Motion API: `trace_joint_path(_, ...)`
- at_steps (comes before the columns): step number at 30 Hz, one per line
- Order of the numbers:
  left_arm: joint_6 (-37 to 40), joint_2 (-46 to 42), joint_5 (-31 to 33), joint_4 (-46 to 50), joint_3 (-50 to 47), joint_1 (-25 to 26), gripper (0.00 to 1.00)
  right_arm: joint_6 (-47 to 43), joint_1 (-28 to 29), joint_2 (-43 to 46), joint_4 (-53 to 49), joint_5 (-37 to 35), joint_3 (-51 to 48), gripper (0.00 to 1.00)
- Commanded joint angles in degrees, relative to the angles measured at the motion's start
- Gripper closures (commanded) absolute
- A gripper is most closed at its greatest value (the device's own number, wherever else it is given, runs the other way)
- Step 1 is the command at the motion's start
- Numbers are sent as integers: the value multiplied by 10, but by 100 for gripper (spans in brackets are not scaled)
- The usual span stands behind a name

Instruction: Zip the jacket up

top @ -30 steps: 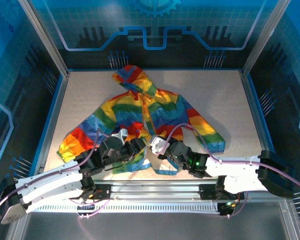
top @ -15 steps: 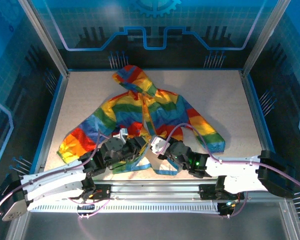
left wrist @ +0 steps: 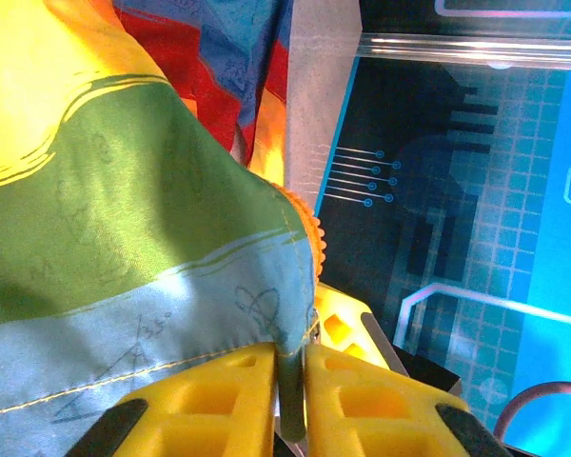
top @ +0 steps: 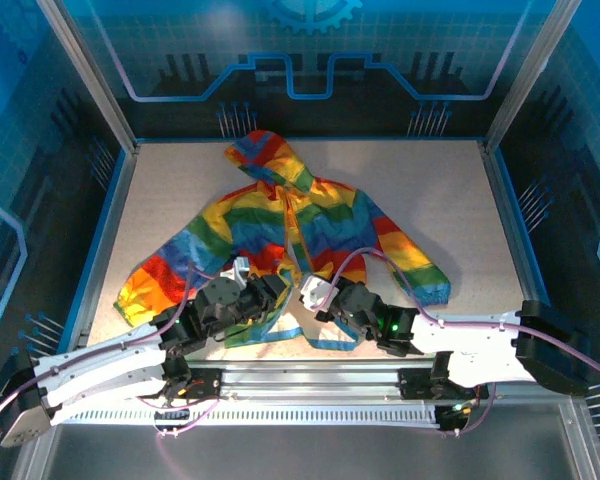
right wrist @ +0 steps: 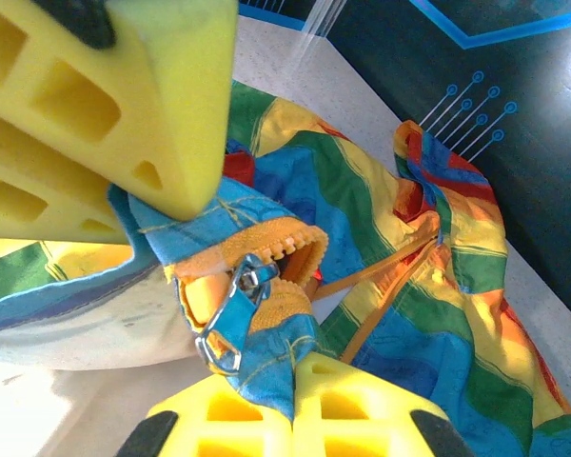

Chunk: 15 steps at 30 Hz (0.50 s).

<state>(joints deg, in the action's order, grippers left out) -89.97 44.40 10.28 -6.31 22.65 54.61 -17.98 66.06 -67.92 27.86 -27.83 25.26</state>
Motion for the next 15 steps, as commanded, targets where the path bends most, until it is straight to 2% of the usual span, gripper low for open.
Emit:
trace_joint_path(1,11,9,-2,-9,-7,3,82,6,10,-6,4,10,21,100)
trace_joint_path(6,19,8,-3,-17,-10,3,84,5,12,-11,0,13,27,100)
trace_joint_path(10,29,-2,-5,-10,-11,3,100,9,13,-12,-10,13,32,100)
trace_joint_path(15,49,-16,-24,34,6,3,100,25,13,-24,-25,-14,41,100)
